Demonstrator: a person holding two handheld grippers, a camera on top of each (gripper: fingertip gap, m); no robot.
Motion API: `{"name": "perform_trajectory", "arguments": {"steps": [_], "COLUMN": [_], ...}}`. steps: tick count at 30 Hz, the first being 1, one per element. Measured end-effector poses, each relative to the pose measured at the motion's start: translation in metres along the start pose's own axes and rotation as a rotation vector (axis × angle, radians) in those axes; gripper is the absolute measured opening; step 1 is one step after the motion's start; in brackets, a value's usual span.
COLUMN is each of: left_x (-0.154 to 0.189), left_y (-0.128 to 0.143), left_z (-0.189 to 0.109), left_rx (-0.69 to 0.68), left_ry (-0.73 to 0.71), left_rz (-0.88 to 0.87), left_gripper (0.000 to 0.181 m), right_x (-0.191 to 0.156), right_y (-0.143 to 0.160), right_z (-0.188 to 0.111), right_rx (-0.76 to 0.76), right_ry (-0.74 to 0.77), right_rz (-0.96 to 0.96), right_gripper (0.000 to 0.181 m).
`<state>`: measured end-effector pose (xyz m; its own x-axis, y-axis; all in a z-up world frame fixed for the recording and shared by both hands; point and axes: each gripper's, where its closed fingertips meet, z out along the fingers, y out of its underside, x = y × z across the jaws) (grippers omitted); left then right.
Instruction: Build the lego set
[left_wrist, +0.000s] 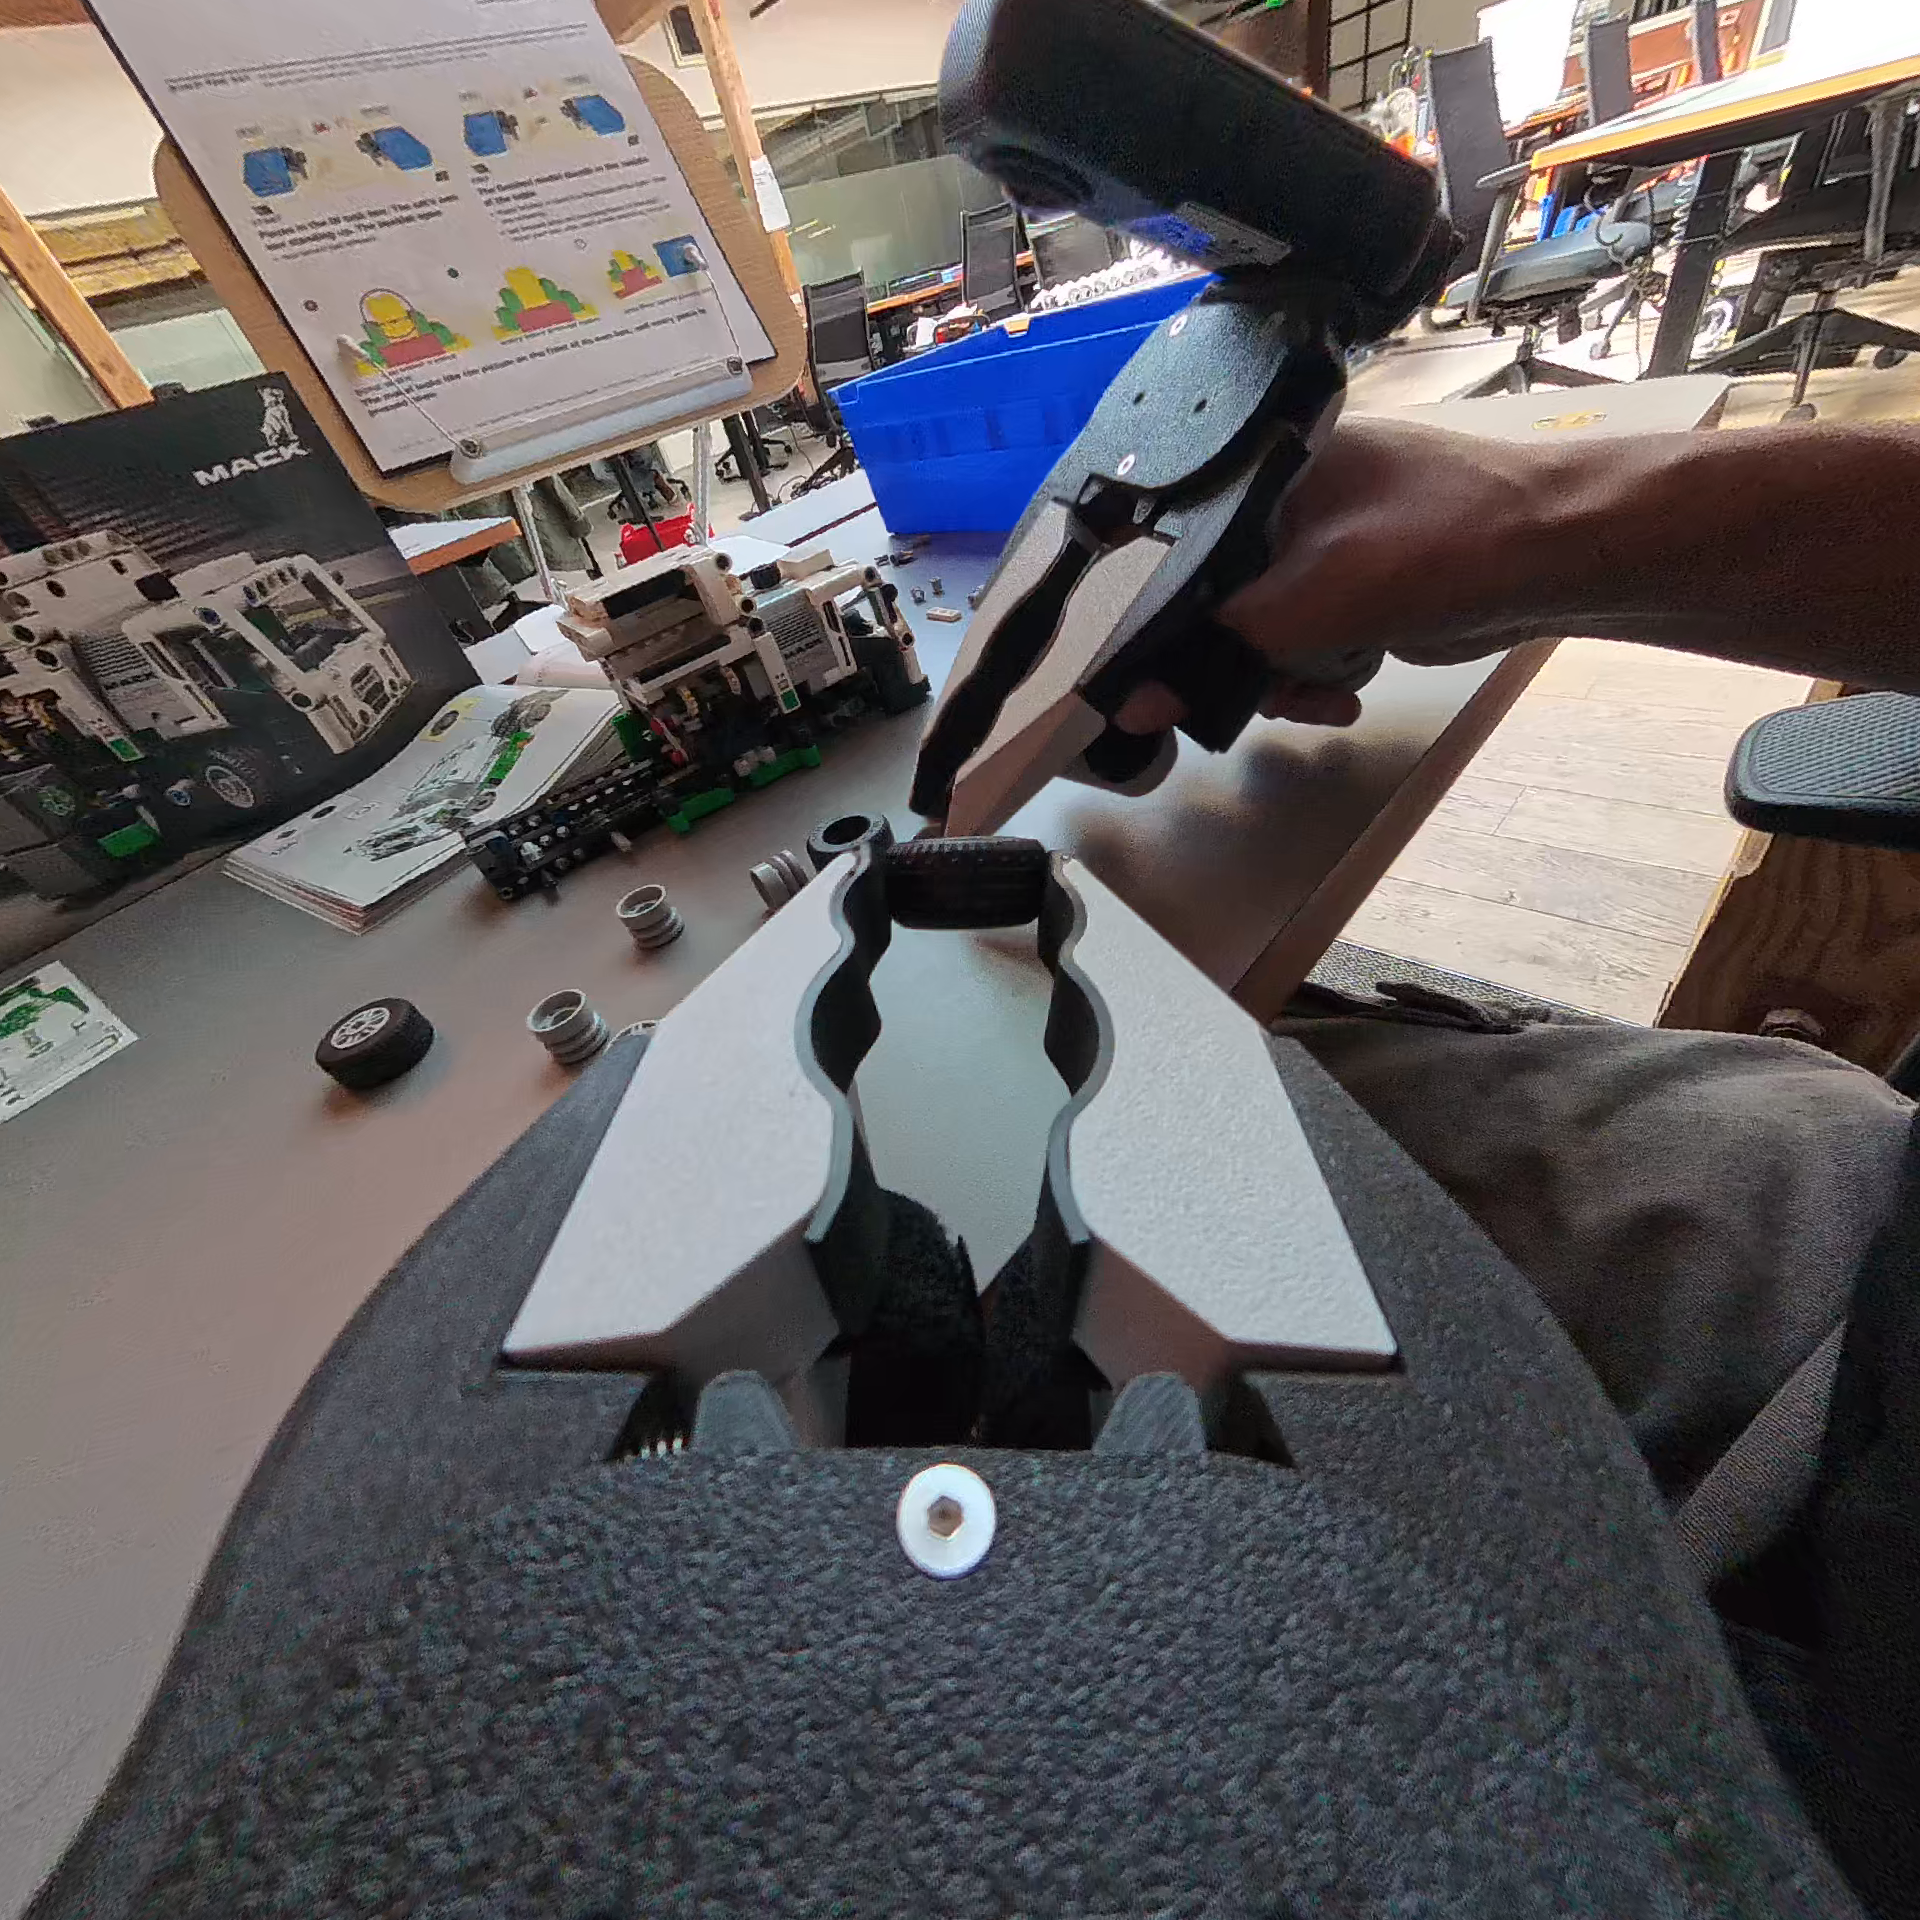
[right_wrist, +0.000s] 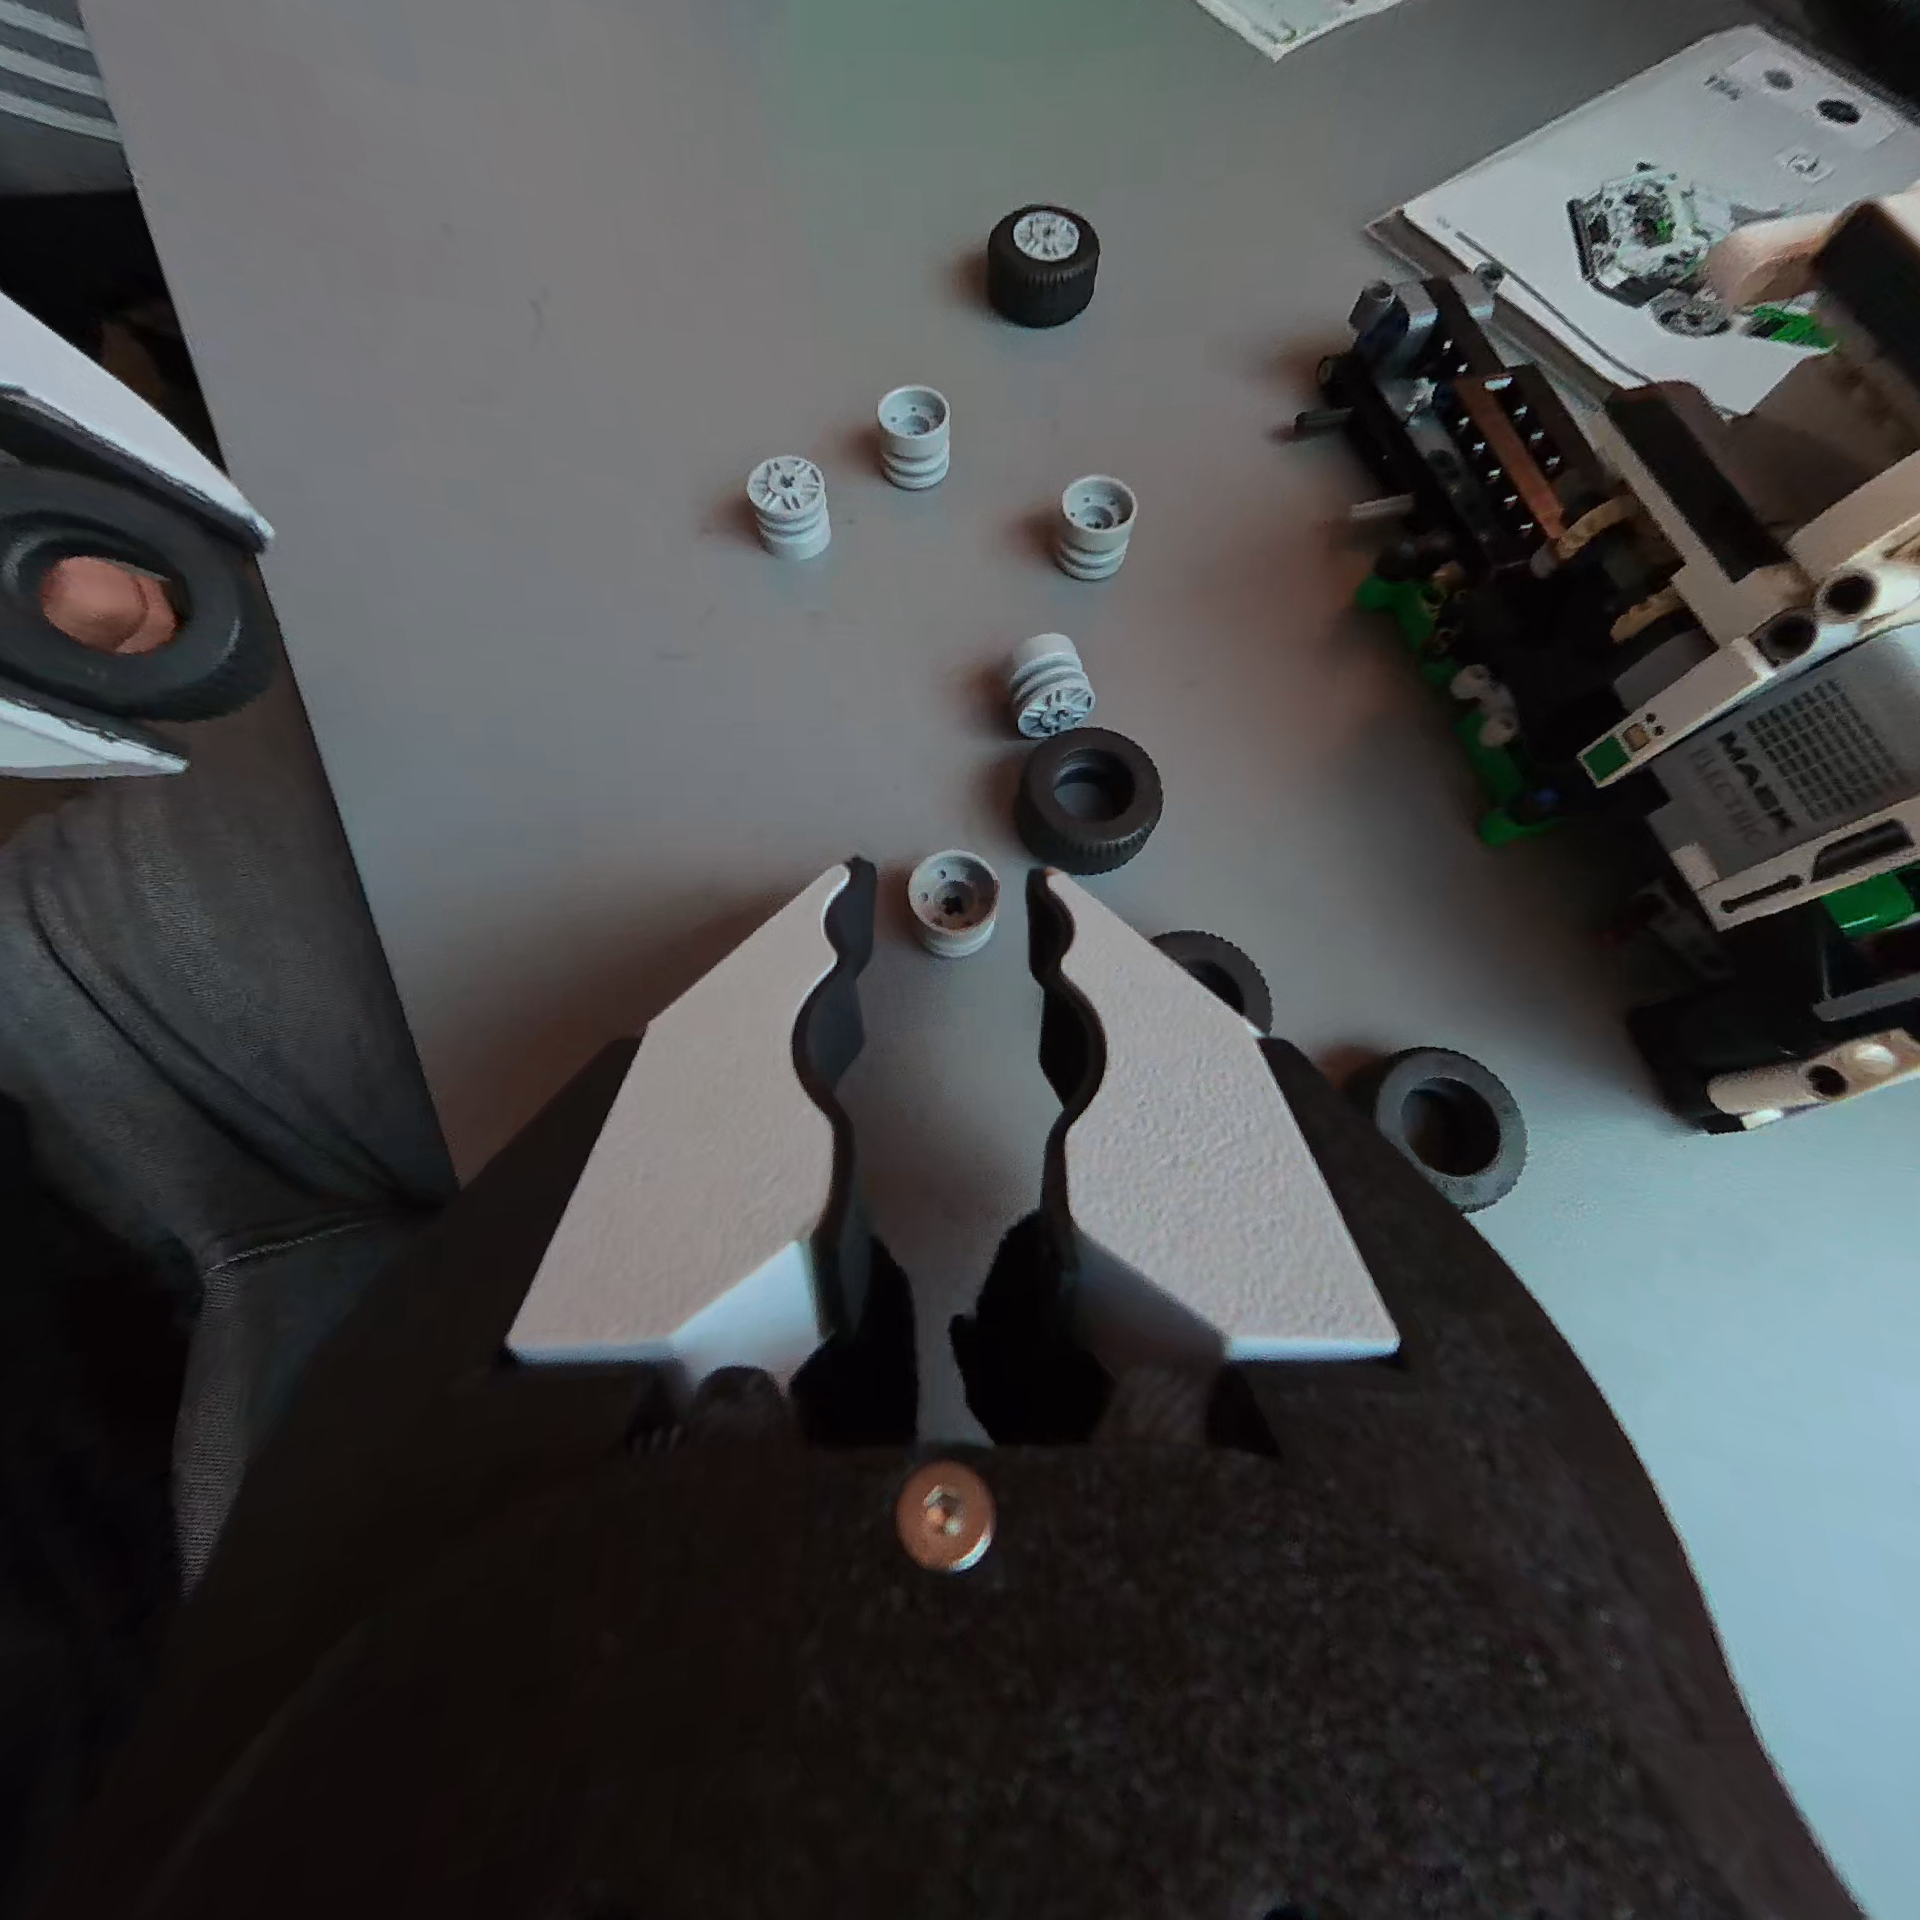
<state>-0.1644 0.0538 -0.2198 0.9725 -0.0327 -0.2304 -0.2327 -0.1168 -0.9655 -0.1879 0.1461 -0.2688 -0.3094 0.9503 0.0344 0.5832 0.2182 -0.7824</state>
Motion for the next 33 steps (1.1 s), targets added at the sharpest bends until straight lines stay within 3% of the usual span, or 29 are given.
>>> {"name": "perform_trajectory", "arguments": {"steps": [4,9,13,16,24,33], "left_x": [-0.006,-0.011,-0.013,-0.008,-0.009,-0.006], "left_y": [0.006,0.016,0.019,0.017,0.014,0.020], "left_z": [0.001,0.005,0.007,0.008,0.006,0.005], "left_rx": [-0.015,-0.039,-0.053,-0.053,-0.048,-0.094], "left_ry": [-0.010,-0.012,-0.022,-0.006,-0.038,-0.044], "left_rz": [-0.038,-0.088,-0.111,-0.130,-0.076,-0.001], "left_gripper": [0.028,0.028,0.028,0.028,0.028,0.028], "right_x": [0.003,0.000,-0.062,-0.085,-0.094,-0.102], "right_y": [0.008,-0.001,-0.062,-0.069,-0.057,-0.051], "right_z": [0.005,0.004,-0.029,-0.030,-0.017,-0.016], "right_rx": [-0.035,0.005,0.342,0.395,0.299,0.238], "right_ry": [0.009,0.012,-0.313,-0.366,-0.288,-0.378], "right_rz": [0.008,-0.016,0.078,0.044,-0.103,-0.017], "right_gripper": [0.030,0.017,0.017,0.016,0.017,0.017]}}
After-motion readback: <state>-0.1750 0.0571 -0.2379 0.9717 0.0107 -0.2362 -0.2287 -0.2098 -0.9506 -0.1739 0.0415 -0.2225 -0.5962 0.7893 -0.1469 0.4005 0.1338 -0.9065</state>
